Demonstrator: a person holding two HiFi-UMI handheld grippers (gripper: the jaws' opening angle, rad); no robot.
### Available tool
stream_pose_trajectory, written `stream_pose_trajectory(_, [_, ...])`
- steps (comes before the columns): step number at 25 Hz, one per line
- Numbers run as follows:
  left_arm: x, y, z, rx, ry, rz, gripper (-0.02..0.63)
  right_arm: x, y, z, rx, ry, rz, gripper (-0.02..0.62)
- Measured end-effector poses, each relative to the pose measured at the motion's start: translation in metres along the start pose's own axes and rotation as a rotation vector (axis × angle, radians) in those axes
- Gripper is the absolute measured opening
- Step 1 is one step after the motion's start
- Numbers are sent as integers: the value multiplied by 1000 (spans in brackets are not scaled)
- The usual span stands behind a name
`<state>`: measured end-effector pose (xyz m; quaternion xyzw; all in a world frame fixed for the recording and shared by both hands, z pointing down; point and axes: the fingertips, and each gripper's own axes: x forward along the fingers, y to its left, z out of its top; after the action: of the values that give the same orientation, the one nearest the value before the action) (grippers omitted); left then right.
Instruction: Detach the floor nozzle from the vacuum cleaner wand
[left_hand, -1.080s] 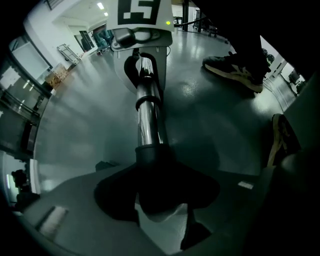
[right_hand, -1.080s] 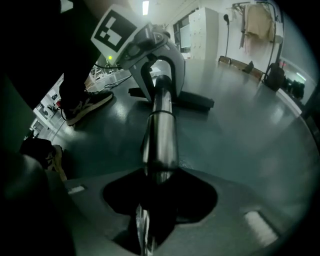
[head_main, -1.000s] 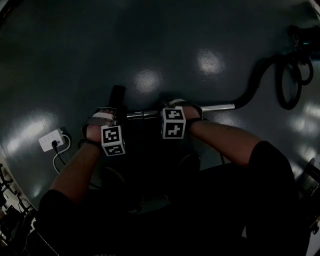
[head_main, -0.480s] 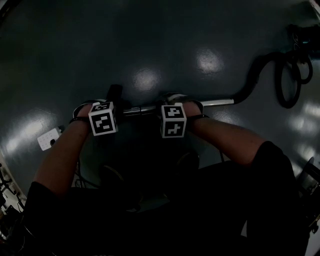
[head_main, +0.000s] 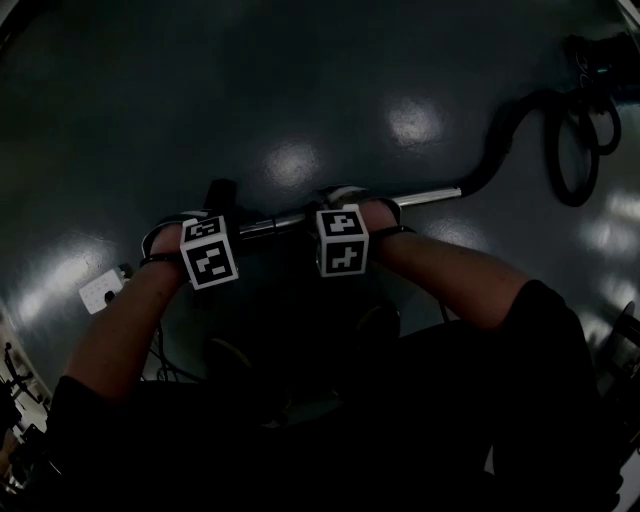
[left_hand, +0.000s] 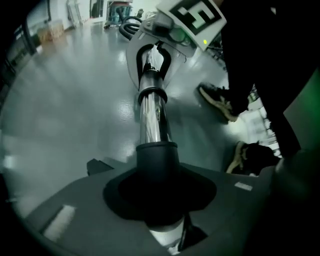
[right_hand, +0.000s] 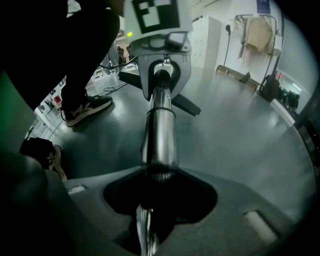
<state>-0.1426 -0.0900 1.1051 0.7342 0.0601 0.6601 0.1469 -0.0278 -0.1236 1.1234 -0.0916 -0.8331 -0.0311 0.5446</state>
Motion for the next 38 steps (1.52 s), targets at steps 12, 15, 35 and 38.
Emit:
stream_pose_trajectory(12, [-3,6,-5,11,-40,104,135,-5,3,11,51,-71,67,138])
stream_pose_trajectory(15, [-11,0,-12,-23,-60,-103,141,-7,4,16,60,-96,72,135])
stream_pose_trajectory(35, [-14,21,-15,28,-107,281,127,-3,-4,24,80,-125,93,132])
stream_pose_trajectory(38, [-12,-4,-17,-117,-168,-39,127,-1,3,28,33,-124,79,132])
